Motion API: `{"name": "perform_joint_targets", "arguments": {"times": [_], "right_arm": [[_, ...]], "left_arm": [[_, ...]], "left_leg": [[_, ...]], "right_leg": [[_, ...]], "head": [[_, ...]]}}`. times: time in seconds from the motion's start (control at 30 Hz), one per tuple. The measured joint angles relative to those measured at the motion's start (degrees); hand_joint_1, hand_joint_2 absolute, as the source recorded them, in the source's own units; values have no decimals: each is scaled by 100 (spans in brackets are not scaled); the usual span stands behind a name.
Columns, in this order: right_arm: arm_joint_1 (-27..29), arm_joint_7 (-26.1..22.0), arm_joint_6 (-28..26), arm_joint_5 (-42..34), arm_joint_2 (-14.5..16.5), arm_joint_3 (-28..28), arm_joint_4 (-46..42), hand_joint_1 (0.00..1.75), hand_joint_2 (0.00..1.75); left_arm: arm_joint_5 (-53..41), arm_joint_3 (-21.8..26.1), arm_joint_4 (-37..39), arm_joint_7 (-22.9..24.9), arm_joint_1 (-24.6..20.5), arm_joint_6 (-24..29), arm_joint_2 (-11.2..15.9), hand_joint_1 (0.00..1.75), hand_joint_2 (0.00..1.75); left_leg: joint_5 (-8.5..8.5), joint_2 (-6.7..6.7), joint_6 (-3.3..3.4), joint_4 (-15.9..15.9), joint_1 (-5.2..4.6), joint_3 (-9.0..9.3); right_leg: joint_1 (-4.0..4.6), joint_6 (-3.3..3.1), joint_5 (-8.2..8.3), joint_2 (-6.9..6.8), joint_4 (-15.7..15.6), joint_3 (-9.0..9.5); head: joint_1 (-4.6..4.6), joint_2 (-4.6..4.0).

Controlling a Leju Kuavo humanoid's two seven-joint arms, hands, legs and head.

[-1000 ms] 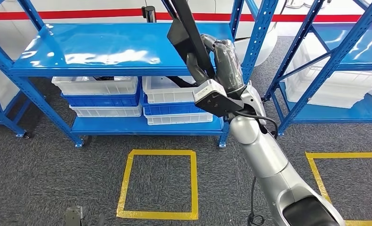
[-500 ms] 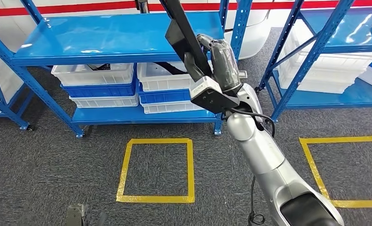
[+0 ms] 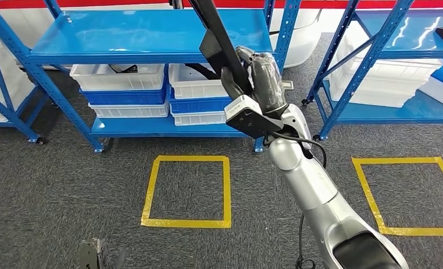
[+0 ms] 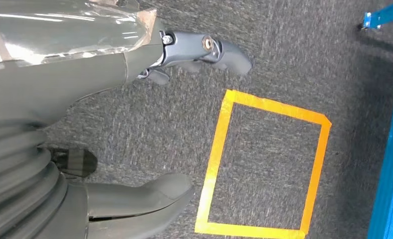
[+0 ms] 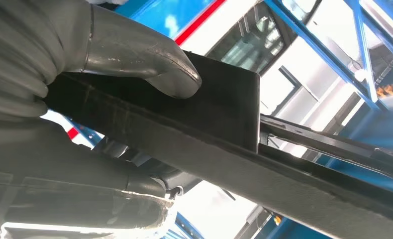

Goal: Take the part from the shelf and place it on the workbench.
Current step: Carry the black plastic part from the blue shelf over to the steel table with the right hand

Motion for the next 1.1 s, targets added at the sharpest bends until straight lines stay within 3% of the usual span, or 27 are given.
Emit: {"name": "perform_joint_targets", "arguments": {"times": [0.07, 0.1, 0.13, 0.17, 0.23, 0.27, 0.33, 0.4, 0.43, 0.47, 0.5, 0.57, 0.6, 0.63, 0.67, 0.7, 0.77, 0.83, 0.87, 0.93, 0.97, 1.03, 1.1], "right_arm": [[-3, 28, 4, -15, -21, -1, 9, 175, 175], [-2, 39, 9, -28, -30, -1, 15, 175, 175], [-1, 48, 14, -40, -35, -1, 21, 175, 175], [-1, 56, 18, -51, -40, -1, 26, 175, 175], [-11, 68, 23, -69, -44, -1, 29, 175, 175], [-23, 70, 25, -73, -43, 0, 29, 175, 175], [-38, 72, 29, -82, -41, 1, 29, 175, 175], [-43, 78, 36, -97, -44, 4, 33, 175, 175], [-51, 82, 40, -108, -47, 8, 40, 175, 175], [-61, 84, 44, -122, -46, 13, 46, 175, 175], [-73, 86, 47, -139, -43, 16, 52, 175, 175], [-102, 85, 53, -176, -32, 24, 63, 175, 175], [-112, 84, 56, -191, -24, 26, 71, 175, 175], [-119, 82, 59, -204, -16, 30, 80, 175, 175], [-123, 80, 62, -218, -7, 34, 91, 175, 175], [-130, 79, 63, -235, 2, 38, 100, 175, 175], [-159, 75, 64, -273, 25, 44, 108, 175, 175], [-214, 61, 63, -300, 55, 44, 108, 175, 175], [-234, 44, 62, -313, 67, 46, 109, 175, 175], [-221, -19, 47, -341, 70, 51, 110, 175, 175], [-192, -57, 35, -356, 63, 51, 110, 175, 175], [-97, -135, -4, -372, 42, 45, 108, 175, 175], [32, -181, -46, -348, 27, 33, 96, 175, 175]], "left_arm": [[8, -2, 2, 0, -2, -1, 0, 0, 175], [16, -2, 4, 1, 2, -1, -1, 0, 175], [25, -2, 6, 1, 7, -2, -2, 0, 175], [34, -3, 9, 1, 11, -2, -4, 0, 175], [50, -3, 13, 1, 18, -2, -8, 0, 175], [53, -3, 15, -1, 19, -2, -7, 0, 175], [59, -3, 15, -7, 29, 0, -4, 0, 175], [69, -3, 16, -20, 53, 1, -3, 0, 175], [82, -2, 17, -31, 69, 5, 1, 0, 175], [95, -2, 17, -42, 85, 10, 5, 0, 175], [107, -1, 17, -54, 97, 16, 9, 0, 175], [133, -1, 17, -72, 112, 25, 12, 0, 175], [147, -1, 17, -78, 119, 26, 11, 0, 175], [160, -1, 17, -81, 127, 28, 12, 0, 175], [173, -1, 17, -83, 136, 31, 15, 0, 175], [180, 0, 17, -84, 142, 33, 21, 0, 175], [188, 1, 17, -89, 146, 34, 36, 0, 175], [192, 1, 16, -98, 149, 34, 48, 0, 175], [193, 1, 17, -106, 156, 34, 52, 0, 175], [200, 1, 20, -133, 184, 36, 58, 0, 175], [204, 1, 21, -153, 196, 36, 59, 0, 175], [210, 2, 24, -196, 212, 35, 60, 0, 175], [199, 1, 24, -220, 227, 34, 59, 0, 175]], "left_leg": [[137, 15, 49, -7, -9, -154], [205, 20, 46, -4, -11, -248], [274, 24, 41, 1, -11, -341], [341, 27, 29, 7, -9, -434], [465, 29, -12, 35, -2, -608], [514, 28, -42, 62, -7, -688], [615, 27, -105, 102, -17, -790], [720, 24, -154, 99, -19, -827], [729, 16, -180, 106, -10, -854], [640, 4, -209, 162, 0, -899], [445, -7, -243, 313, 12, -964], [-153, -24, -315, 984, 41, -1156], [-388, -26, -345, 1397, 57, -1243], [-509, -27, -368, 1734, 75, -1291], [-497, -26, -386, 1892, 95, -1254], [-395, -25, -398, 1842, 117, -1119], [-178, -28, -414, 1231, 161, -598], [-177, -61, -404, 535, 145, -116], [-211, -76, -383, 347, 120, -9], [-183, -76, -300, 244, 77, -13], [-143, -63, -239, 213, 64, -41], [-44, -37, -95, 159, 54, -133], [64, -32, 4, 163, 15, -270]], "right_leg": [[-11, -58, -481, 6, 681, -220], [-16, -47, -641, 6, 1037, -294], [-22, -2, -689, 6, 1257, -298], [-29, 64, -638, 6, 1300, -216], [-50, 189, -413, 4, 822, 226], [-52, 207, -383, 4, 408, 528], [-18, 151, -450, 15, -189, 899], [22, 66, -471, 27, -302, 912], [-7, 24, -428, 21, -298, 878], [-29, -32, -379, 14, -294, 839], [-53, -94, -321, 5, -298, 792], [-68, -180, -195, -9, -298, 666], [-65, -193, -137, -14, -295, 599], [-63, -187, -85, -17, -292, 532], [-66, -171, -35, -17, -290, 467], [-72, -149, 9, -16, -287, 409], [-90, -89, 80, -15, -276, 320], [-85, 5, 149, -19, -267, 263], [-80, 64, 190, -21, -273, 243], [-75, 179, 261, -26, -291, 197], [-79, 201, 229, -27, -263, 154], [-71, 158, -77, -25, 78, -14], [-59, 82, -538, -15, 814, -232]], "head": [[25, 0], [27, 0], [27, 0], [28, 0], [29, 0], [34, 0], [35, 0], [30, 0], [32, 0], [23, 0], [14, 0], [-5, 0], [-8, 0], [-9, 0], [-12, 0], [-10, 0], [-12, 0], [-4, 0], [1, 0], [7, 0], [7, 0], [20, 0], [33, 0]]}}
